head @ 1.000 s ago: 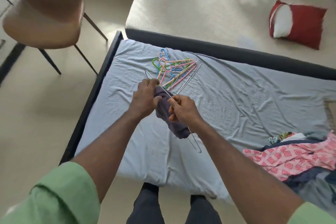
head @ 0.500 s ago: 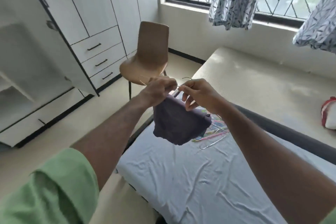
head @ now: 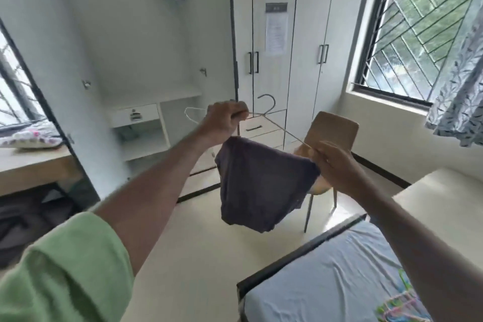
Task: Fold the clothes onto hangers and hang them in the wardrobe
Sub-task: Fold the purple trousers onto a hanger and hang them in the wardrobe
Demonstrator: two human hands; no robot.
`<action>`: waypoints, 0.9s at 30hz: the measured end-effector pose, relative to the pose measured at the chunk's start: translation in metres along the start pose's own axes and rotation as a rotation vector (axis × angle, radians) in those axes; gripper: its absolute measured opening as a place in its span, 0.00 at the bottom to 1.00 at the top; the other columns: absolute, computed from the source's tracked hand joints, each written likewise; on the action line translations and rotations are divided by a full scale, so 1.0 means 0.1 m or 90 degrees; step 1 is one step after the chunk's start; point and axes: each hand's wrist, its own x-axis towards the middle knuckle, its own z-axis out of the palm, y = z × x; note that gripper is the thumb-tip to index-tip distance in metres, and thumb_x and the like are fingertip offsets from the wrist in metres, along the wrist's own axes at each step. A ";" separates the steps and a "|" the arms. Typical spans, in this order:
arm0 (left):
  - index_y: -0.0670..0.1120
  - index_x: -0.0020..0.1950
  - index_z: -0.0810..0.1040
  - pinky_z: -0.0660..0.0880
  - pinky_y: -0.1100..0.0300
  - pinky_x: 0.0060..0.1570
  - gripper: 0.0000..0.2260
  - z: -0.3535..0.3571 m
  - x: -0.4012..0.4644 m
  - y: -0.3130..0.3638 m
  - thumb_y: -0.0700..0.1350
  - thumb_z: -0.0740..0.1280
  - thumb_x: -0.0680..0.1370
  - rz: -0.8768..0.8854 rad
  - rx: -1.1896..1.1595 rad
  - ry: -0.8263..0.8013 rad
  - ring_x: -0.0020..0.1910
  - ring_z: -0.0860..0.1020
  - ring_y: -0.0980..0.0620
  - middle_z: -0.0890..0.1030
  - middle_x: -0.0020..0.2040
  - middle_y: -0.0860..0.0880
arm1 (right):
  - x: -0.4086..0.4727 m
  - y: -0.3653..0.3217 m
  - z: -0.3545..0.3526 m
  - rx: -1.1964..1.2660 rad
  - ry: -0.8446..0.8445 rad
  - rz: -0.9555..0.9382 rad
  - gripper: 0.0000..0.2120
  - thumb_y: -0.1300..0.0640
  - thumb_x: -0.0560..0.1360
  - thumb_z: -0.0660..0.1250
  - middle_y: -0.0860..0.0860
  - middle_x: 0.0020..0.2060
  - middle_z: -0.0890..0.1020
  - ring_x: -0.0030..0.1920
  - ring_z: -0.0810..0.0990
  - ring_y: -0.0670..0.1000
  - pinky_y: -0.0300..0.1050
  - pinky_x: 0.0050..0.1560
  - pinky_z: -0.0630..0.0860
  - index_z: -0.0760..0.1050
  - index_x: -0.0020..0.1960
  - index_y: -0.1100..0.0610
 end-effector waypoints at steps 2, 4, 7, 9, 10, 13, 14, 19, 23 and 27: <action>0.52 0.40 0.75 0.69 0.59 0.44 0.08 -0.38 -0.01 -0.33 0.44 0.65 0.79 -0.008 -0.013 0.025 0.38 0.75 0.53 0.75 0.34 0.60 | 0.30 -0.33 0.23 0.006 0.042 -0.050 0.19 0.49 0.85 0.56 0.54 0.38 0.81 0.39 0.78 0.52 0.37 0.41 0.72 0.76 0.44 0.59; 0.50 0.39 0.75 0.68 0.62 0.42 0.09 -0.70 -0.01 -0.65 0.42 0.66 0.79 -0.013 -0.023 0.045 0.37 0.73 0.55 0.75 0.33 0.59 | 0.56 -0.65 0.35 -0.005 0.072 -0.094 0.25 0.43 0.84 0.54 0.53 0.31 0.77 0.33 0.75 0.51 0.36 0.35 0.67 0.72 0.39 0.59; 0.46 0.40 0.77 0.65 0.69 0.39 0.08 -1.17 0.03 -1.10 0.40 0.67 0.80 -0.032 -0.029 0.084 0.34 0.70 0.61 0.74 0.32 0.57 | 1.03 -1.09 0.57 -0.034 0.126 -0.180 0.25 0.43 0.83 0.56 0.52 0.23 0.71 0.25 0.72 0.56 0.46 0.27 0.67 0.68 0.36 0.59; 0.47 0.40 0.76 0.65 0.68 0.38 0.09 -1.44 0.09 -1.35 0.38 0.67 0.80 -0.031 -0.013 0.104 0.32 0.70 0.63 0.72 0.31 0.57 | 1.34 -1.32 0.72 -0.032 0.167 -0.204 0.24 0.44 0.84 0.59 0.53 0.22 0.68 0.23 0.67 0.59 0.48 0.25 0.66 0.66 0.35 0.59; 0.47 0.42 0.77 0.67 0.64 0.41 0.08 -1.58 0.13 -1.48 0.38 0.67 0.80 -0.028 0.001 0.118 0.33 0.71 0.64 0.73 0.33 0.57 | 1.51 -1.44 0.81 -0.026 0.187 -0.207 0.24 0.45 0.83 0.60 0.52 0.22 0.66 0.24 0.64 0.59 0.47 0.24 0.65 0.64 0.35 0.59; 0.47 0.55 0.78 0.69 0.54 0.55 0.07 -1.90 0.31 -1.97 0.44 0.70 0.78 -0.045 0.101 0.181 0.49 0.74 0.56 0.77 0.48 0.52 | 1.98 -1.73 1.01 -0.025 0.229 -0.225 0.23 0.46 0.83 0.61 0.48 0.21 0.62 0.25 0.59 0.54 0.47 0.23 0.64 0.62 0.34 0.57; 0.49 0.59 0.77 0.67 0.51 0.58 0.11 -1.96 0.35 -2.11 0.46 0.71 0.78 -0.060 0.151 0.197 0.55 0.73 0.52 0.76 0.53 0.50 | 2.12 -1.80 1.05 -0.027 0.242 -0.228 0.23 0.46 0.83 0.61 0.49 0.21 0.63 0.24 0.59 0.54 0.47 0.23 0.64 0.63 0.34 0.57; 0.49 0.53 0.77 0.63 0.49 0.57 0.09 -2.15 0.72 -2.74 0.51 0.71 0.78 -0.064 0.251 0.171 0.61 0.72 0.47 0.77 0.54 0.51 | 3.02 -2.05 1.22 -0.045 0.303 -0.245 0.23 0.46 0.83 0.62 0.44 0.20 0.64 0.20 0.64 0.50 0.44 0.22 0.66 0.63 0.33 0.55; 0.49 0.51 0.76 0.67 0.49 0.56 0.08 -2.20 1.18 -3.11 0.52 0.69 0.78 -0.026 0.263 0.137 0.53 0.74 0.49 0.78 0.47 0.53 | 3.87 -2.15 1.39 -0.075 0.333 -0.242 0.23 0.46 0.83 0.62 0.51 0.22 0.70 0.22 0.70 0.56 0.45 0.24 0.70 0.66 0.33 0.56; 0.47 0.50 0.76 0.75 0.51 0.49 0.10 -2.38 1.81 -3.52 0.52 0.70 0.78 -0.055 0.225 0.102 0.43 0.78 0.47 0.80 0.41 0.52 | 4.77 -2.12 1.56 -0.071 0.348 -0.244 0.23 0.48 0.83 0.63 0.50 0.21 0.70 0.21 0.71 0.54 0.43 0.24 0.69 0.67 0.33 0.57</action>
